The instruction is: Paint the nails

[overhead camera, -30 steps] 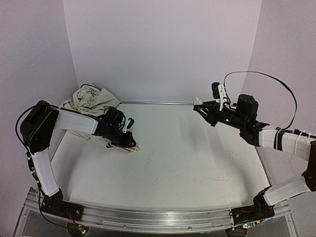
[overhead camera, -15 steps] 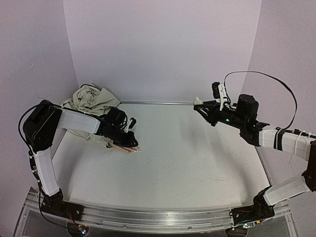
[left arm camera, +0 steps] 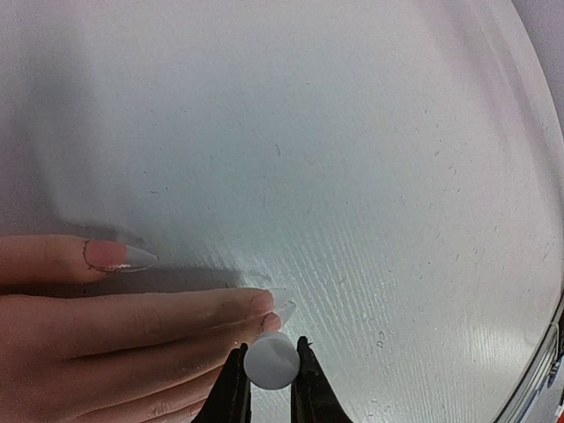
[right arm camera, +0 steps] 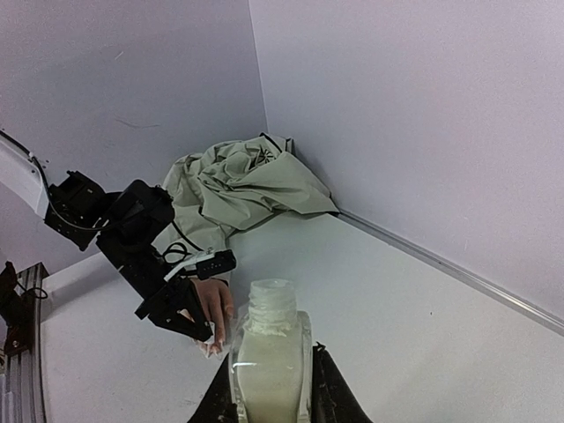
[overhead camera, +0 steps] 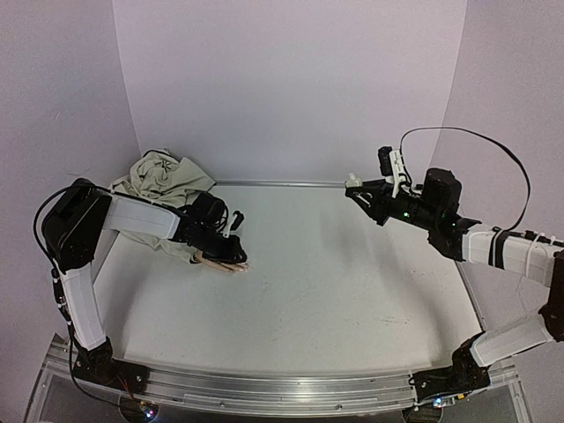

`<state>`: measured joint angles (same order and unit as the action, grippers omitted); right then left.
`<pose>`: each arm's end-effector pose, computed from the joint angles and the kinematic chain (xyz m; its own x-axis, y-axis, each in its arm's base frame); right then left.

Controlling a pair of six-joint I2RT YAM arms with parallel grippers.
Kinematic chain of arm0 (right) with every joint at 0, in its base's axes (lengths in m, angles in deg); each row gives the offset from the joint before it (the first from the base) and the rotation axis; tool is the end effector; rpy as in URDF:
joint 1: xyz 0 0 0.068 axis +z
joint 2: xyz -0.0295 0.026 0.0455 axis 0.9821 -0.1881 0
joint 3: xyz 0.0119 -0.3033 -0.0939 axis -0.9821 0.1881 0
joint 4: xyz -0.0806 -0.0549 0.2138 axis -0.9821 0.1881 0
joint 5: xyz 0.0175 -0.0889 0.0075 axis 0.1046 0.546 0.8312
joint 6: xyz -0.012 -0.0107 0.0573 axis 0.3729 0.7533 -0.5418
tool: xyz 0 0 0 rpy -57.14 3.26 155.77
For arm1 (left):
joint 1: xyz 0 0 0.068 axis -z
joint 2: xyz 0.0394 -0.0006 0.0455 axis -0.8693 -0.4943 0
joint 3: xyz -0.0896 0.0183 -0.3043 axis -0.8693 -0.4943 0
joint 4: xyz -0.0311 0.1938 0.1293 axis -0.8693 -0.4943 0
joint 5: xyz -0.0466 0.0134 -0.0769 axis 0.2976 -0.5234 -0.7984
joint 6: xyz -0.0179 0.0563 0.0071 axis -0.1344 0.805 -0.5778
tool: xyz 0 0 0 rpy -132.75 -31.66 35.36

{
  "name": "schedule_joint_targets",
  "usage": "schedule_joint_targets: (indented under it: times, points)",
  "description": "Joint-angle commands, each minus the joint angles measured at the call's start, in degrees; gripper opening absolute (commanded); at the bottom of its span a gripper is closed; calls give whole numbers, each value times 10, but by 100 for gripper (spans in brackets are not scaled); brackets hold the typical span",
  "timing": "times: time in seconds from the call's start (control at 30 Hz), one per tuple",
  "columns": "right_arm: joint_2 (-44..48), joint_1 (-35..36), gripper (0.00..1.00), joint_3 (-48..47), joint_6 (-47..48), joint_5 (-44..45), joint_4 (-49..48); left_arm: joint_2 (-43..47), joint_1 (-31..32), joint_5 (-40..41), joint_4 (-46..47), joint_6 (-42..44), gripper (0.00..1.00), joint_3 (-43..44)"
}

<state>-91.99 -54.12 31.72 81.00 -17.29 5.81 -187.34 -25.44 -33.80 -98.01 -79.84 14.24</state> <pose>0.2259 0.1298 0.3831 0.1989 0.1650 -0.9660 -0.8204 0.5673 -0.0720 0.3077 -0.2309 0.2077 -0.8441 0.2322 -0.4834 0.4532 0.7906 -0.4117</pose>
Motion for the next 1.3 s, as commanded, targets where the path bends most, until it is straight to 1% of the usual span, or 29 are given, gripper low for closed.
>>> schedule_joint_targets:
  times: [0.0, 0.4, 0.83, 0.97, 1.27]
  points:
    - [4, -3, 0, -6, -7, -12, -44, 30, -3, 26, 18, 16, 0, 9]
    - [3, -4, 0, -7, -8, -15, -44, 53, -14, 39, -3, 30, 0, -1]
    - [-2, -5, 0, -8, -9, -18, -46, 67, -13, -18, 9, 19, 0, -24]
    - [-3, -5, 0, -8, -10, -20, -48, 63, -13, -18, 16, 15, 0, -31]
    - [-1, -5, 0, -8, -10, -18, -47, 40, -13, -2, 20, 14, 0, -5]
